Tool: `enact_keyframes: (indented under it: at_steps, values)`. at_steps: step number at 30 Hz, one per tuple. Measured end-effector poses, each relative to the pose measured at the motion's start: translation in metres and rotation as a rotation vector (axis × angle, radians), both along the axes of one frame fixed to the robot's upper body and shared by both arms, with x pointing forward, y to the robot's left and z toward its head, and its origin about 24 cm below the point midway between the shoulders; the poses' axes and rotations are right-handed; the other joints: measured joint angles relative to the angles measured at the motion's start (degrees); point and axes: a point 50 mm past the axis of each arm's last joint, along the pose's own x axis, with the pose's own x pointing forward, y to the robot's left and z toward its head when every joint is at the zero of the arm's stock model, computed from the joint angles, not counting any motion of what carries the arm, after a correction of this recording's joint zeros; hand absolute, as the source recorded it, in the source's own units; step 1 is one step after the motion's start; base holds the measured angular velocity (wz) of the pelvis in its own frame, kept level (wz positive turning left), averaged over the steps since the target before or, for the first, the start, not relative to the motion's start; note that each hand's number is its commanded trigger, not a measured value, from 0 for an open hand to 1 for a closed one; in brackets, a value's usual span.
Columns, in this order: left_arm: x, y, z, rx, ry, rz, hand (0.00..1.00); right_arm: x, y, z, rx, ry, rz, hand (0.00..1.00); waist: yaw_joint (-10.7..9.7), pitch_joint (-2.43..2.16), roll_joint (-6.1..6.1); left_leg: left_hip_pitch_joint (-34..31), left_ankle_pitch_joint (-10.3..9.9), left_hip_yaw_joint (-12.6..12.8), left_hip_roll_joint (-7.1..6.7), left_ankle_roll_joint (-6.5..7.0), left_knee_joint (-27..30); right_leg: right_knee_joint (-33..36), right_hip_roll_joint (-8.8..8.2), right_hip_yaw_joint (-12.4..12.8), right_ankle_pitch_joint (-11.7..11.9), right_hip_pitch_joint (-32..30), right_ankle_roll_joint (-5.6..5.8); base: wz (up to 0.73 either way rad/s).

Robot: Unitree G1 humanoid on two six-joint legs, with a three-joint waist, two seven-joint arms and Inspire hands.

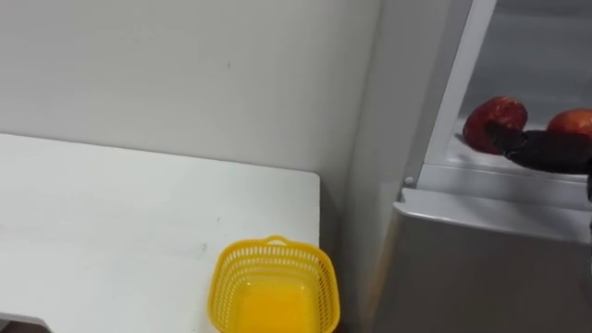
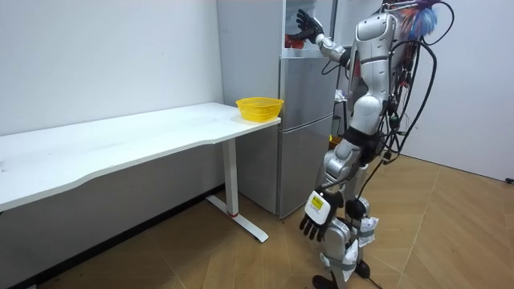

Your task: Retrieve from the upper fridge

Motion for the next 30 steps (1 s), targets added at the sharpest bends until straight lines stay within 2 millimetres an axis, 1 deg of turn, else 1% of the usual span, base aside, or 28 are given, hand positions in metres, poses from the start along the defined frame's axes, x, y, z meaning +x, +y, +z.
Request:
enact_keyframes:
  at_steps: [4,10,15,18,22,24,27,30]
  values:
    - [-0.003,0.000,0.000,-0.001,0.014,0.004,0.00,0.003,0.000,-0.005,-0.014,0.039,0.025,0.00,0.0,0.04,-0.02,0.0,0.0,-0.1,0.04,0.00,0.0,0.1,0.01,-0.1,0.0,0.0,-0.01,0.00]
    - [-0.006,0.000,-0.001,-0.014,0.026,0.004,0.00,0.007,0.007,-0.011,-0.042,0.081,0.080,0.00,0.0,0.13,-0.03,0.1,0.0,-0.2,0.04,0.00,-0.1,0.1,0.01,-0.1,0.0,0.1,-0.01,0.00]
    - [-0.006,0.000,-0.001,-0.016,0.028,0.003,0.00,0.008,0.007,-0.013,-0.031,0.101,0.108,0.00,0.1,0.20,-0.16,0.1,0.0,-0.3,0.02,0.00,-0.7,0.2,-0.05,-0.3,0.0,0.0,-0.01,0.00]
    - [-0.006,0.000,-0.001,-0.016,0.027,0.001,0.00,0.010,0.004,-0.018,-0.023,0.125,0.109,0.00,0.5,0.22,-0.21,0.0,0.0,-0.3,0.02,0.00,-0.7,0.2,-0.06,-0.5,0.0,0.0,-0.01,0.00]
    - [-0.005,0.002,0.000,-0.011,0.025,0.004,0.00,0.012,0.003,-0.017,-0.015,0.128,0.116,0.00,0.7,0.22,-0.34,0.1,0.0,-0.4,0.02,0.00,-0.7,0.2,-0.06,-0.5,0.0,0.1,-0.01,0.00]
    - [-0.004,0.004,0.000,-0.004,0.026,0.004,0.00,0.018,0.001,-0.017,0.017,0.147,0.125,0.00,0.7,0.27,-0.62,0.5,0.0,-0.4,0.00,0.00,-0.7,0.2,-0.10,-0.5,0.0,0.1,-0.01,0.00]
    - [-0.006,0.006,0.001,0.008,0.041,0.011,0.00,0.022,0.000,-0.019,0.039,0.172,0.136,0.00,0.9,0.32,-1.10,0.7,0.1,-0.4,0.00,0.01,-0.6,0.2,-0.12,-0.5,0.0,0.3,-0.01,0.00]
    - [-0.008,0.006,0.001,0.010,0.049,0.013,0.00,0.025,0.000,-0.021,0.070,0.190,0.151,0.00,0.8,0.29,-1.29,0.7,0.1,-0.5,0.00,0.01,-0.6,0.1,-0.16,-0.5,0.0,0.5,-0.01,0.00]
